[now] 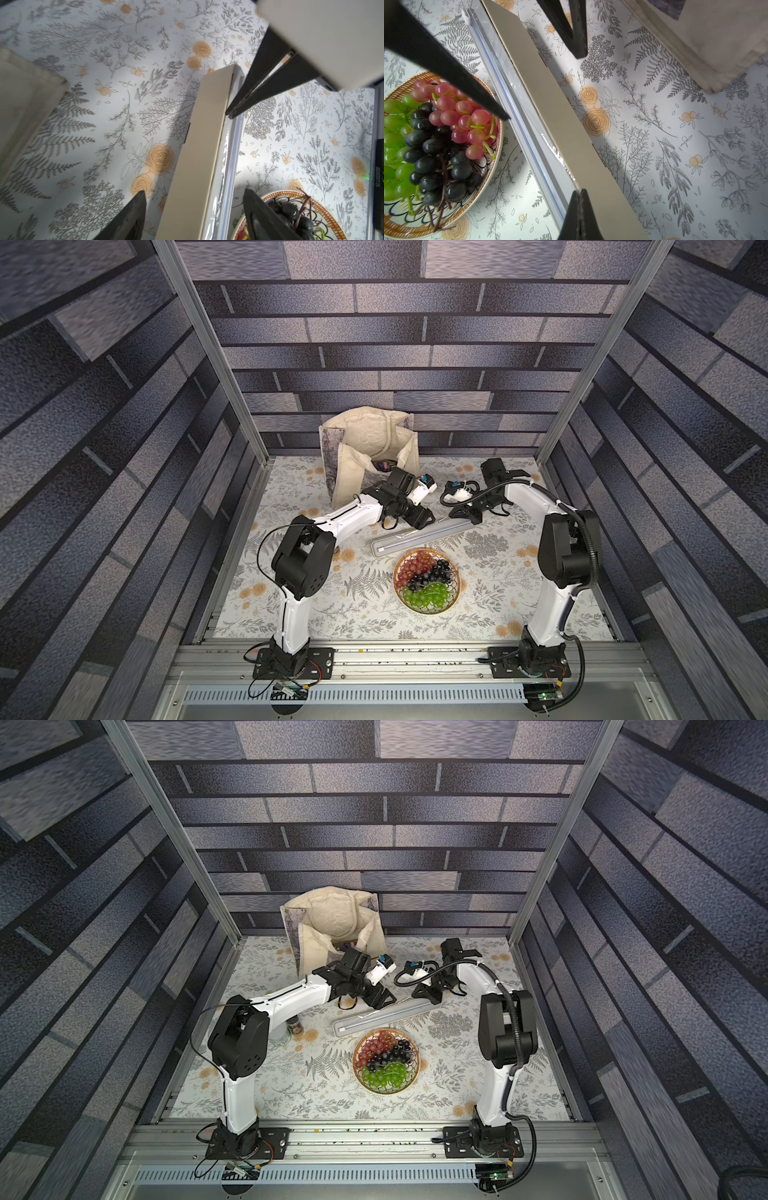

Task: Wrap the plate with plastic wrap
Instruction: Pull the plastic wrap from the plastic wrap cutting box.

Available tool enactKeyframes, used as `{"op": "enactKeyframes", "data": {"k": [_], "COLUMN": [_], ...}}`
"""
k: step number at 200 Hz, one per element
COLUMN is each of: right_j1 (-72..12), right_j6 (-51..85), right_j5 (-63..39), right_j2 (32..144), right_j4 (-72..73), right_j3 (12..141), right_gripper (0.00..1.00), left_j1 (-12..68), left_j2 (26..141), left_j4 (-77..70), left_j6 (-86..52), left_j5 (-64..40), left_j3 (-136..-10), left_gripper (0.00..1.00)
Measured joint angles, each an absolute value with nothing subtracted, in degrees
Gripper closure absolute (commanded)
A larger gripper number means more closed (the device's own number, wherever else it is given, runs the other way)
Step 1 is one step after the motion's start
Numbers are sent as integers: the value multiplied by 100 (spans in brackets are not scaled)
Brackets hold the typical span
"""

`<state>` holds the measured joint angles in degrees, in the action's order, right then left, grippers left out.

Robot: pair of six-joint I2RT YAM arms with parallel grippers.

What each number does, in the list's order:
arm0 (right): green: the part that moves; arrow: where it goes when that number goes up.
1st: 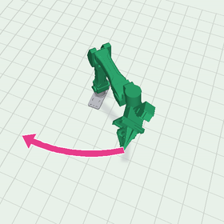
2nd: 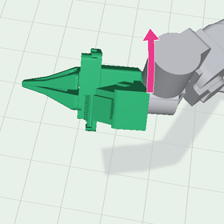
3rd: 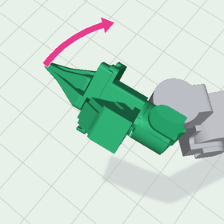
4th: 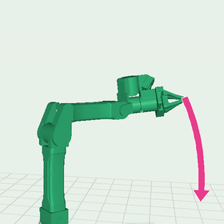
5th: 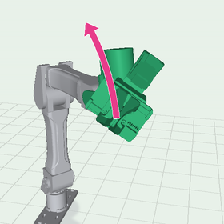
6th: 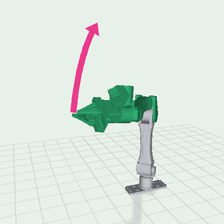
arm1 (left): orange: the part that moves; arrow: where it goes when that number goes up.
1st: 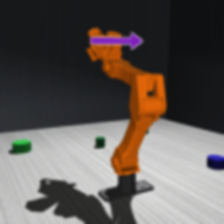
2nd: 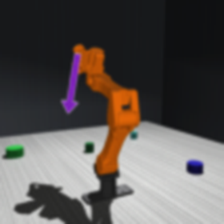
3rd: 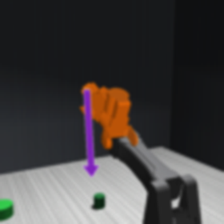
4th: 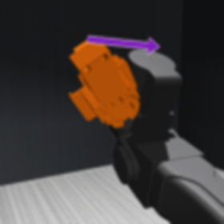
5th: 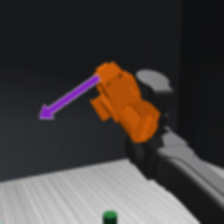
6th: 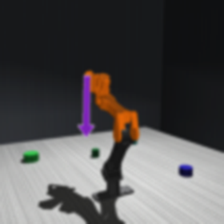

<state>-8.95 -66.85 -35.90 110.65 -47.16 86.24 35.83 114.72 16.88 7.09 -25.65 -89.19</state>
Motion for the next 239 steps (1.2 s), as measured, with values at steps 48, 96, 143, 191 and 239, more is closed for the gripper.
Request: {"op": "enactKeyframes", "data": {"k": [48,96,143,191,239], "right_j1": [-895,-895,-895,-895,-895], "right_j6": [-6598,-6558,-6556,-6556,-6556], "right_j5": [-3594,-3583,-3579,-3559,-3494], "right_j2": [11065,11063,11043,11032,11021], "right_j4": [-4633,-4619,-4619,-4619,-4602], "right_j3": [8615,8606,8600,8595,8532], "right_gripper": [100,100,100,100,100], "left_j1": [3706,3667,3588,3448,3282], "left_j2": [11692,11771,11828,11996,11996], "left_j4": [1682,1577,1535,1741,1850], "left_j6": [687,681,711,886,1024], "left_j5": [-2777,-2482,-2305,-2244,-2185], "left_j3": [-9170,-9196,-9198,-9192,-9008], "left_gripper": [22,24,23,29,34]}}
